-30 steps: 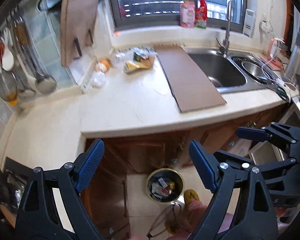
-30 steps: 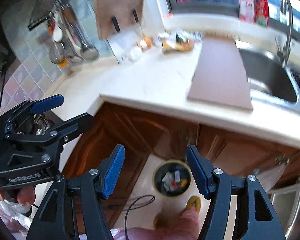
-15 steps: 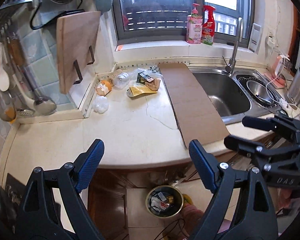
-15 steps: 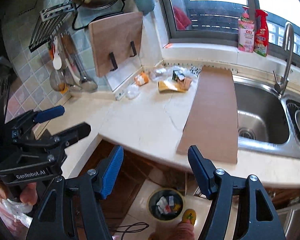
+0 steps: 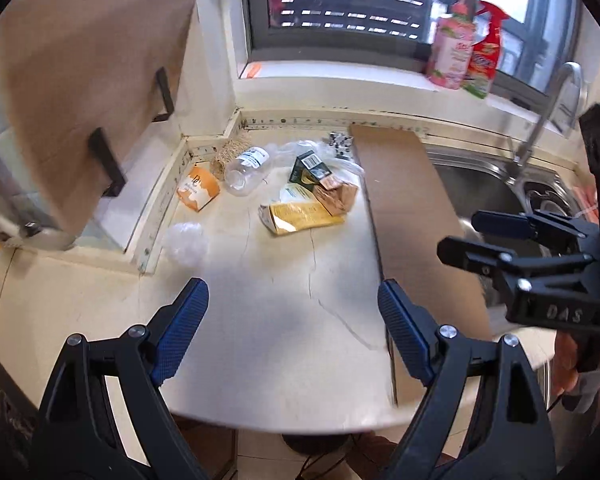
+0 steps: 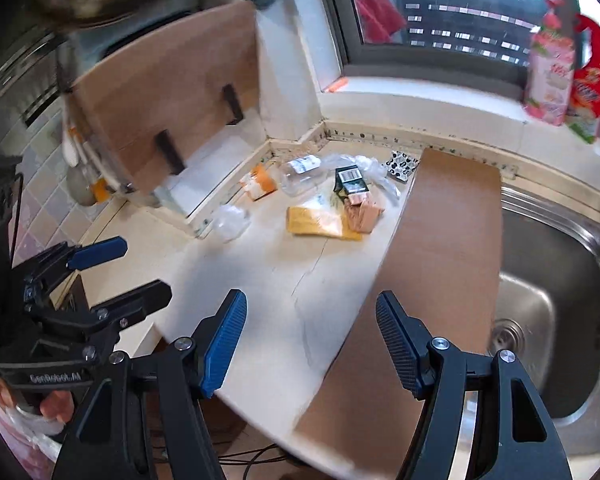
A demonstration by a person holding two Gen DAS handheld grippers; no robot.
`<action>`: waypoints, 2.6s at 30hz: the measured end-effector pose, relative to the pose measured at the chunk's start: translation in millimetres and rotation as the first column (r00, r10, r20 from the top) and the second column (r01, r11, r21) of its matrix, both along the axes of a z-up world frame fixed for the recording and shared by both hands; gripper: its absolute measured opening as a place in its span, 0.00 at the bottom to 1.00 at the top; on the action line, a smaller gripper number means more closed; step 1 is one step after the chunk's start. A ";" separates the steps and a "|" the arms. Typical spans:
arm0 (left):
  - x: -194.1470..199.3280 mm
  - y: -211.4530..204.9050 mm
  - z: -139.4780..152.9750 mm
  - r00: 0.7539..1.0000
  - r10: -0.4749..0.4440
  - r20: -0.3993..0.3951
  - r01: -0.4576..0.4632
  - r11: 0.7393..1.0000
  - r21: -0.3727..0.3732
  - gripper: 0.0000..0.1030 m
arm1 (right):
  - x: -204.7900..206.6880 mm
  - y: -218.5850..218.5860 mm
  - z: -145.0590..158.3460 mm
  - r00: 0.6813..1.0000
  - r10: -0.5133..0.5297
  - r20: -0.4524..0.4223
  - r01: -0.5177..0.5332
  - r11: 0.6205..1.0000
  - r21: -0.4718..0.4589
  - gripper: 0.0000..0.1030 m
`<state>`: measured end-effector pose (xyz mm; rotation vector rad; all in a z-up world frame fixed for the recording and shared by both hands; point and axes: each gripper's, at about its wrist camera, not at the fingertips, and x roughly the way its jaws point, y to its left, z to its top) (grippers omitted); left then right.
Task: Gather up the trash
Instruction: 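Raise both tools back up to the trash pile on the counter, then grasp the green-and-pink carton with the right tool, then grasp the yellow-and-white box with the left tool while the right tool holds the carton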
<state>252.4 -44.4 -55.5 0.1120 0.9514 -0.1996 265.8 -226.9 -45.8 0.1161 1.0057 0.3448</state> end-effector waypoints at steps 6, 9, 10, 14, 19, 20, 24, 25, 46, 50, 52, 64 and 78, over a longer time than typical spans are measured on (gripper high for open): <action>89.2 -13.1 -50.3 0.995 0.030 -0.090 -0.030 1.000 -0.001 0.83 | 114.7 -19.7 -68.3 0.995 0.015 -0.100 -0.012 1.000 0.027 0.67; 121.7 -10.1 -77.7 0.989 0.051 -0.137 -0.053 0.999 -0.012 0.83 | 150.3 -20.3 -101.1 0.990 0.017 -0.142 -0.013 0.999 0.035 0.67; 133.1 -8.8 -87.6 0.987 0.060 -0.152 -0.063 0.998 -0.012 0.83 | 163.9 -19.7 -112.6 0.987 0.018 -0.157 -0.012 0.999 0.041 0.67; 160.1 -4.0 -115.9 0.979 0.079 -0.188 -0.081 0.997 -0.004 0.83 | 208.6 -15.0 -153.2 0.977 0.018 -0.213 -0.005 0.998 0.064 0.67; 180.6 -4.0 -135.5 0.978 0.056 -0.202 -0.052 0.998 0.024 0.83 | 230.8 0.2 -182.2 0.967 0.054 -0.249 -0.035 0.996 0.080 0.64; 182.3 -4.6 -136.6 0.979 0.045 -0.198 -0.039 0.999 0.032 0.83 | 234.5 4.3 -187.2 0.967 0.068 -0.247 -0.049 0.995 0.082 0.58; 189.9 -9.0 -139.2 0.982 -0.021 -0.190 0.035 0.997 0.071 0.83 | 240.1 17.5 -201.7 0.959 0.131 -0.253 -0.115 0.991 0.074 0.42; 193.0 -11.5 -141.3 0.980 -0.052 -0.191 0.069 0.994 0.085 0.83 | 240.3 19.1 -201.5 0.958 0.138 -0.252 -0.122 0.989 0.077 0.36; 208.4 -54.2 -163.6 0.859 -0.428 -0.280 0.482 0.861 0.164 0.83 | 223.5 -2.0 -191.9 0.956 0.135 -0.259 -0.096 0.983 0.157 0.35; 198.0 -54.7 -169.2 0.826 -0.475 -0.305 0.538 0.825 0.172 0.83 | 222.3 -3.9 -191.9 0.955 0.142 -0.260 -0.102 0.982 0.161 0.35; 190.5 -54.4 -173.0 0.810 -0.496 -0.312 0.566 0.801 0.196 0.80 | 222.0 -4.7 -192.9 0.955 0.140 -0.261 -0.101 0.982 0.157 0.35; 168.0 -58.9 -175.3 0.817 -0.516 -0.255 0.573 0.772 0.275 0.66 | 214.7 3.1 -197.1 0.955 0.146 -0.259 -0.108 0.982 0.156 0.35; 146.0 -30.5 -165.6 0.869 -0.412 -0.274 0.477 0.846 0.240 0.59 | 198.7 3.5 -181.5 0.959 0.145 -0.242 -0.106 0.980 0.168 0.35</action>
